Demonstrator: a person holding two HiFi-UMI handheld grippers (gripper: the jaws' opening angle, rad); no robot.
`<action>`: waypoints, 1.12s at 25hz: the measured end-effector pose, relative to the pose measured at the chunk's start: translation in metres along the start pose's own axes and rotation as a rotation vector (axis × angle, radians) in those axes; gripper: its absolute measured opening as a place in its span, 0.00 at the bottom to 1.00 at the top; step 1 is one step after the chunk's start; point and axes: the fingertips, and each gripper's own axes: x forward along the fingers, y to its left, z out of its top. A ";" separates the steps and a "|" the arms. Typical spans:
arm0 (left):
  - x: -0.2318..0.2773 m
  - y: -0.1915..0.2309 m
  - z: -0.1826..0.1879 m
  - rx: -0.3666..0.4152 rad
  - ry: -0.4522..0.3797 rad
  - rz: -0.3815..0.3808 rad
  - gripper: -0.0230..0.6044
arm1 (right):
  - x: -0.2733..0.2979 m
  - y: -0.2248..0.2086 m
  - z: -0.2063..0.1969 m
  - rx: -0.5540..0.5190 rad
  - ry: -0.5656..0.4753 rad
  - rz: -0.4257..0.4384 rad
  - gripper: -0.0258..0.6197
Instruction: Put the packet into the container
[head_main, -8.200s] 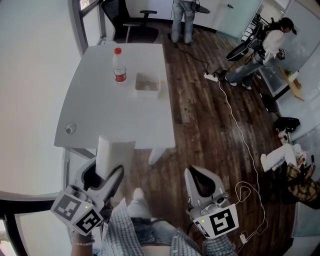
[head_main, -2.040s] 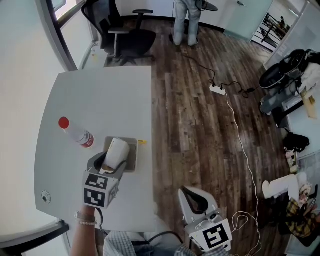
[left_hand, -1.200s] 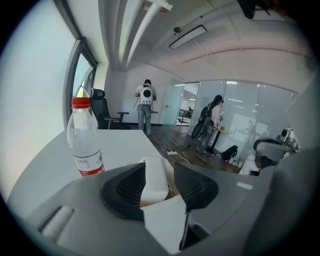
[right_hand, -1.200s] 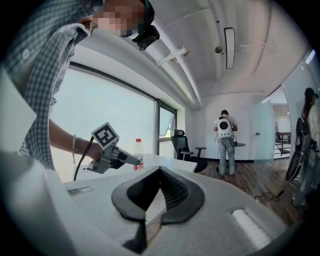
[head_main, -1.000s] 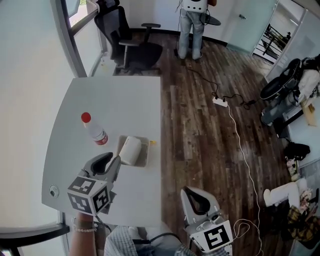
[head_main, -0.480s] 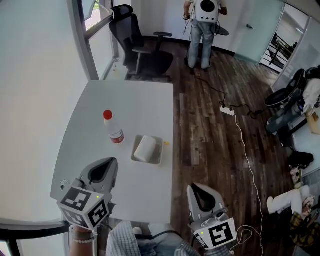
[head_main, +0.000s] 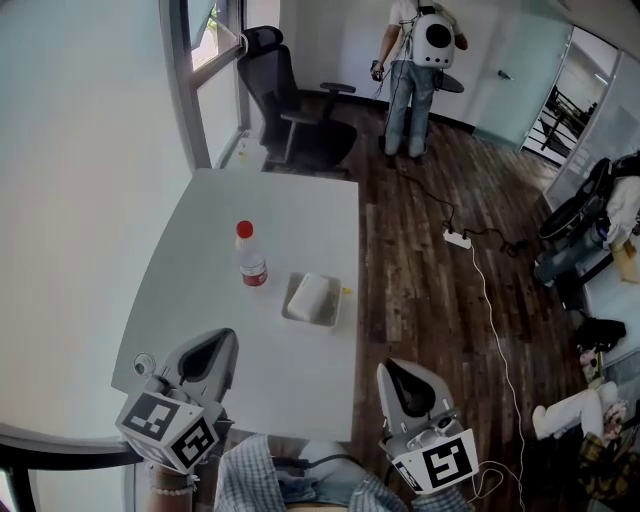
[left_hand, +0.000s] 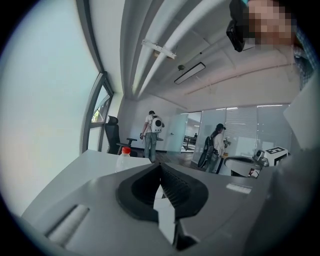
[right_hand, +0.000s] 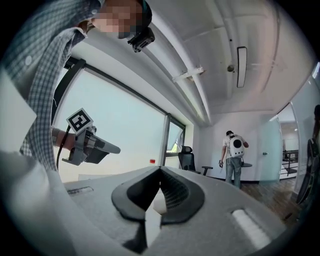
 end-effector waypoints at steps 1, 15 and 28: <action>-0.004 -0.001 0.000 -0.005 -0.007 -0.005 0.04 | 0.000 0.002 0.004 -0.008 -0.008 0.005 0.04; -0.037 0.004 -0.008 -0.021 -0.030 -0.033 0.04 | -0.006 0.023 0.018 -0.018 -0.035 0.002 0.04; -0.037 0.004 -0.015 -0.035 -0.005 -0.040 0.04 | -0.009 0.035 0.017 -0.032 -0.022 0.026 0.04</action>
